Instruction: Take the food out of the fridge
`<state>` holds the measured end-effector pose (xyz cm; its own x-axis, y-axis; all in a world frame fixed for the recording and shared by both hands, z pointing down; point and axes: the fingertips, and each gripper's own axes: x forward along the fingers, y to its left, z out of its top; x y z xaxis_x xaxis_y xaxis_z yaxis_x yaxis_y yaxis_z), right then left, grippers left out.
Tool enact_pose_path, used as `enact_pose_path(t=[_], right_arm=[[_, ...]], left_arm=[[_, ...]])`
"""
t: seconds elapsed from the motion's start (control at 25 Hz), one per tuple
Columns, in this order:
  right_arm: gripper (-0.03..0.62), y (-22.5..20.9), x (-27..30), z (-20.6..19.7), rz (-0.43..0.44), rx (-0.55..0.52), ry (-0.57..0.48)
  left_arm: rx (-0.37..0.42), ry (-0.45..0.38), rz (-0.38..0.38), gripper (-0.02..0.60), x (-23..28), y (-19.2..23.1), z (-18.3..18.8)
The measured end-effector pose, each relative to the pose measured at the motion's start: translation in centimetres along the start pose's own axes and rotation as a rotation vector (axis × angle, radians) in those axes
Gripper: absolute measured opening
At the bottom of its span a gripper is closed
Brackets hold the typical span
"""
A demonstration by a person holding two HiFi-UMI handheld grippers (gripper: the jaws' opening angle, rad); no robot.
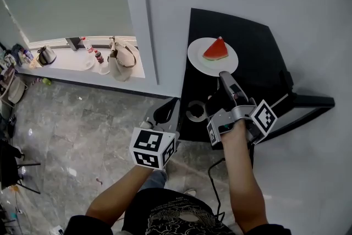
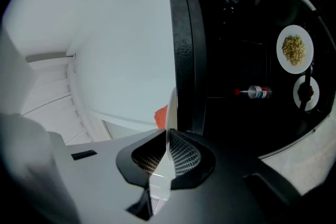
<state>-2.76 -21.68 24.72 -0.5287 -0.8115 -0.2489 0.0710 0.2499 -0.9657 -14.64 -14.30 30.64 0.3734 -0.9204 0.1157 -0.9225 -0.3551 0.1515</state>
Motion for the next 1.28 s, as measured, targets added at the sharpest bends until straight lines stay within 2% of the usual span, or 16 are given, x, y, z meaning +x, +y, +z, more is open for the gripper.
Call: enact_pose_path(t=[0.24,0.56,0.64,0.76,0.84,0.96,1.12,1.28], right_arm=[[0.017,0.1,0.3,0.2,0.04,-0.024,0.004],[0.017,0.4,-0.5,0.2,0.033,-0.054,0.018],[0.017,0.3,-0.3,0.4,0.041,-0.094,0.028],[0.017,-0.5,-0.3,0.9,0.042,-0.238,0.075],[0.017,-1.1,-2.2,0.6,0.02,-0.352,0.109],[0.017,-1.7,-7.2,-0.7,-0.057,-0.528,0.146],[0.017,-2.9,-11.3,-0.8,-0.182,-0.841,0.209],[0.015,-3.6,-14.2,-0.5,-0.26,-1.019,0.253]], left_arm=[[0.001,0.007,-0.011,0.0,0.4,-0.9,-0.7],[-0.004,0.012,-0.02,0.0,-0.2,-2.1,-0.9],[-0.004,0.021,-0.013,0.0,0.6,-1.8,-1.3],[-0.003,0.03,-0.002,0.0,3.1,-1.1,-1.5],[-0.002,0.036,-0.006,0.0,3.6,-2.0,-1.9],[0.011,0.044,-0.026,0.0,2.0,-5.3,-2.8],[0.022,0.068,-0.056,0.0,1.8,-9.1,-4.3],[0.025,0.101,-0.09,0.0,1.9,-12.6,-5.9]])
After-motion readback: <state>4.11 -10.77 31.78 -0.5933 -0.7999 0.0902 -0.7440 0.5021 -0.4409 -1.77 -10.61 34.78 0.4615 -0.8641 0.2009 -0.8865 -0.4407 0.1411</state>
